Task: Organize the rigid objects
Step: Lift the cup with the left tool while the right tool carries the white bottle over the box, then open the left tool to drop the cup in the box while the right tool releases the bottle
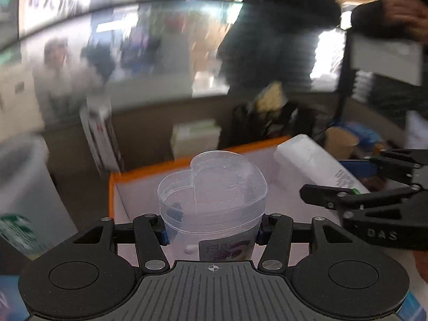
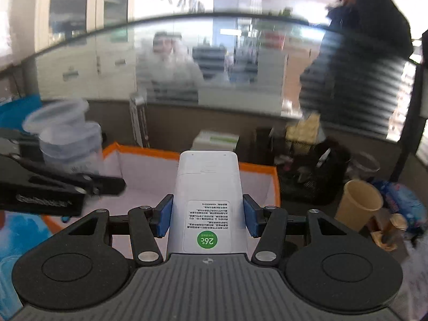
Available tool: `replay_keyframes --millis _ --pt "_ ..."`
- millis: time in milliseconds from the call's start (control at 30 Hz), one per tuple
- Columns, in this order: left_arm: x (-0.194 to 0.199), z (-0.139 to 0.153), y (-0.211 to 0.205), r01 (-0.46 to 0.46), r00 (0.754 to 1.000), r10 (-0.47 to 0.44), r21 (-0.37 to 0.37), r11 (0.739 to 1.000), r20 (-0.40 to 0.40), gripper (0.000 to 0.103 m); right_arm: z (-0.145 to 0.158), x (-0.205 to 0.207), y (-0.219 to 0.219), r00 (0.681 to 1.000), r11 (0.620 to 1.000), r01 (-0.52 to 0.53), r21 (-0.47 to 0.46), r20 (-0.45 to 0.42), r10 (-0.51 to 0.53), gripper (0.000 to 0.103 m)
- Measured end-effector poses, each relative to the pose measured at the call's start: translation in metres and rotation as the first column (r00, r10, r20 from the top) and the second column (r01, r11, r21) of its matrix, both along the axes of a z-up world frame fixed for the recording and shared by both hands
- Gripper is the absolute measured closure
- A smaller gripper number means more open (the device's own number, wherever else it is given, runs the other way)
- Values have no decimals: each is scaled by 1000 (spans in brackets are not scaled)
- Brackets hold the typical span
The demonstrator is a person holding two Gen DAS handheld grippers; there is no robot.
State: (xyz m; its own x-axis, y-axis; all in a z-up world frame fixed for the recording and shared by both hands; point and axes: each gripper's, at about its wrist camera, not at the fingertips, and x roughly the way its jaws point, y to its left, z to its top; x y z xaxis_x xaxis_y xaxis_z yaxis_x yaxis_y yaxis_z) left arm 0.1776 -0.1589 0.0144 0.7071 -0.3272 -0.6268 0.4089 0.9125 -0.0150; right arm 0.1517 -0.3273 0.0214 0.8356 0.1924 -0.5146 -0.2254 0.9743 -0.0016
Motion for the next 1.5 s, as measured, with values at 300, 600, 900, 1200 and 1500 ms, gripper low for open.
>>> replay_keyframes --millis 300,600,900,1200,1500 --pt "41 -58 -5 -34 978 54 100 994 -200 51 -46 50 14 980 999 -9 -51 -200 -2 52" --pt "59 -74 -8 -17 942 65 146 989 -329 51 -62 66 31 955 977 -81 -197 -295 20 52" --pt "65 -73 -12 -23 928 92 190 981 -362 27 -66 72 36 937 966 -102 -239 -350 12 49" --pt "71 -69 -7 10 898 45 123 992 -437 18 -53 61 36 954 954 -82 -290 -300 -9 42" --pt "39 -26 -2 1 954 23 80 997 -299 6 -7 23 26 987 977 -43 -210 -160 9 31"
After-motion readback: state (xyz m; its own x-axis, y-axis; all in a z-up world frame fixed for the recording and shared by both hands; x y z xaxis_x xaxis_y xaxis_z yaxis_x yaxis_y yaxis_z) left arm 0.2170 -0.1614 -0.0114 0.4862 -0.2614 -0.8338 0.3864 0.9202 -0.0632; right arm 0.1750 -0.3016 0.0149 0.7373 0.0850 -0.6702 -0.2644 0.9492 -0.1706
